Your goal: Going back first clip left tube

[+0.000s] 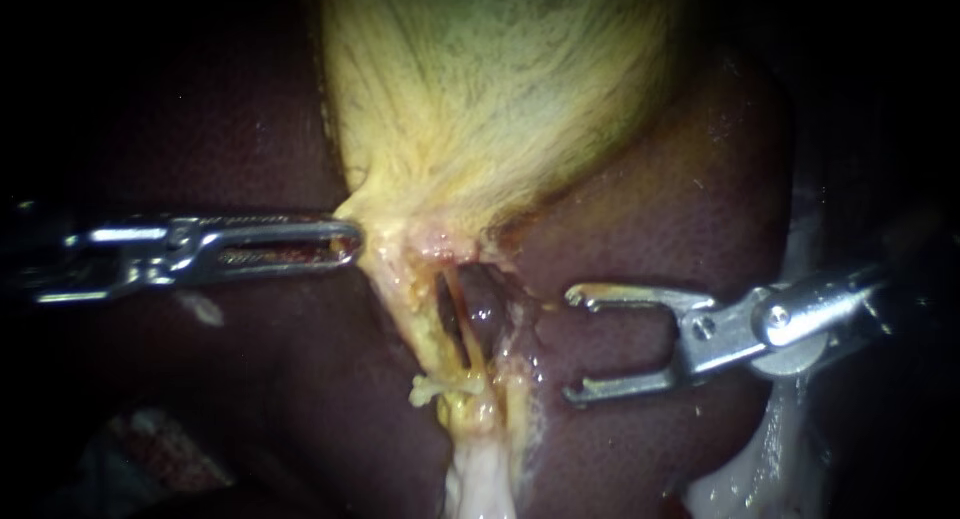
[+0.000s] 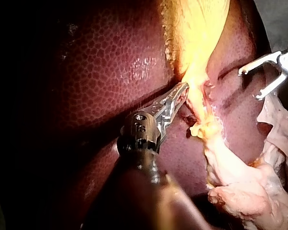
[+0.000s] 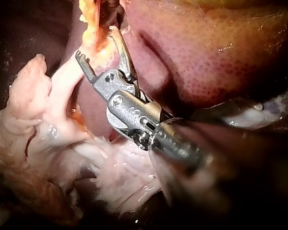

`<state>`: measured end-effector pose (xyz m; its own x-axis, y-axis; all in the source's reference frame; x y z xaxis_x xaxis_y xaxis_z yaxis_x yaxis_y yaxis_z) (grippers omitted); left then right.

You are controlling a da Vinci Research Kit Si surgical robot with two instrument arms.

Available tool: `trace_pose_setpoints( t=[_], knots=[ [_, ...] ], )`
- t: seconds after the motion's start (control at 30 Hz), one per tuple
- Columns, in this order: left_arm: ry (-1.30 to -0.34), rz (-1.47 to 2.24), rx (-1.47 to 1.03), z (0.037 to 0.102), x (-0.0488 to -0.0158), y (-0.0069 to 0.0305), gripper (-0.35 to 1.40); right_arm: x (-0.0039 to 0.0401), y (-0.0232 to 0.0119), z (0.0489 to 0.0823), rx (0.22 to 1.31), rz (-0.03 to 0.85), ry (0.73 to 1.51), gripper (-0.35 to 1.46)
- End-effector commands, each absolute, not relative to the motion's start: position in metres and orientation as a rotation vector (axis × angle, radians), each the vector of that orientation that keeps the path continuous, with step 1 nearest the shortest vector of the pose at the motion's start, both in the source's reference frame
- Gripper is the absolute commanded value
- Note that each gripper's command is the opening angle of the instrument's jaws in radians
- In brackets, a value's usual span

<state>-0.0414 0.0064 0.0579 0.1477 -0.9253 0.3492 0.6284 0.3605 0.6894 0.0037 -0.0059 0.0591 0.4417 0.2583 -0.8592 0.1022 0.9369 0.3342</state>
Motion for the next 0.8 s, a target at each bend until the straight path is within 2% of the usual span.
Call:
trace_pose_setpoints(
  t=[0.03,0.2,0.47,0.8],
  knots=[
    [-0.837,-1.168,0.429,0.058,-0.0415,0.0064,-0.35,0.0036,-0.0059,0.0591,0.36,0.092,1.117,0.6],
    [-0.837,-1.169,0.415,0.0594,-0.0423,0.0058,-0.35,0.0034,-0.0058,0.0591,0.34,0.06,1.122,0.6],
    [-0.827,-1.144,0.435,0.0631,-0.0453,0.0045,-0.35,0.0027,-0.0059,0.0591,0.289,-0.028,1.136,0.6],
    [-0.825,-1.142,0.44,0.0636,-0.0465,0.0047,-0.35,0.0022,-0.0058,0.0592,0.274,-0.056,1.14,0.6]
  ],
)
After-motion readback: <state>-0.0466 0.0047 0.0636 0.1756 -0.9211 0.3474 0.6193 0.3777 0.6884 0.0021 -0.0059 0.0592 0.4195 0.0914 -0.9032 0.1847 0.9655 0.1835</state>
